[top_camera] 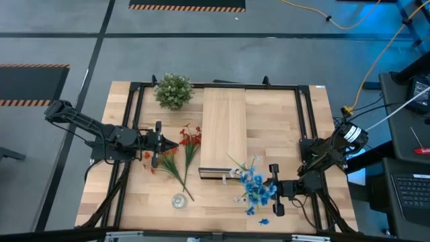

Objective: Pick and place flowers into a vace then onto a shelf
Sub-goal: Put the blue flowers into the right transparent flower vase, then put the red flowers into the left transparent flower vase

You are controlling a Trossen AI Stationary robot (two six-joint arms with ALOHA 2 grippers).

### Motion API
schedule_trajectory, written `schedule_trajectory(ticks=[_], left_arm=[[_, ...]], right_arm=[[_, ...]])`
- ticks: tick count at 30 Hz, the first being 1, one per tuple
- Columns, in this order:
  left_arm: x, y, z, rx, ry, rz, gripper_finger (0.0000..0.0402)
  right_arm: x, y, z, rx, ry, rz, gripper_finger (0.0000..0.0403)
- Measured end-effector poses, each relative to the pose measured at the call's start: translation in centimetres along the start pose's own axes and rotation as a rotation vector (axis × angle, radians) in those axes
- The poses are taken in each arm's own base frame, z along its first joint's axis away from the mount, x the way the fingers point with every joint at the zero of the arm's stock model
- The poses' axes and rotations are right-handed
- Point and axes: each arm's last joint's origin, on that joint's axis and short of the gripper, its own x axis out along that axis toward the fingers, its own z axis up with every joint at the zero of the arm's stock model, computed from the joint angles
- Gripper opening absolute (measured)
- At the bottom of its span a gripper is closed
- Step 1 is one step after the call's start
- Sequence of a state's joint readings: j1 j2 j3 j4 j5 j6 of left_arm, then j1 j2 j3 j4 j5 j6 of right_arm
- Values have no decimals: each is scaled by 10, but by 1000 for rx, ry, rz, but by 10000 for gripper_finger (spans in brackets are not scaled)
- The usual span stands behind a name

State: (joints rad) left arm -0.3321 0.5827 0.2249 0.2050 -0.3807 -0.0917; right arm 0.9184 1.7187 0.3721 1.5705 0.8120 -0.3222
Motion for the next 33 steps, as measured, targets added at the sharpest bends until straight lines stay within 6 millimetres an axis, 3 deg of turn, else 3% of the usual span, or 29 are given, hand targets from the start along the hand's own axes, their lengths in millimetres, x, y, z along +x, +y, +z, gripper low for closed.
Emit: schedule_trajectory(ticks=[18,33], left_arm=[[0,0,0,0,0,0,4],[0,0,0,0,0,0,4]], right_arm=[[-8,4,6,-10,18,-57,180],[-36,18,10,10,107,-217,195]])
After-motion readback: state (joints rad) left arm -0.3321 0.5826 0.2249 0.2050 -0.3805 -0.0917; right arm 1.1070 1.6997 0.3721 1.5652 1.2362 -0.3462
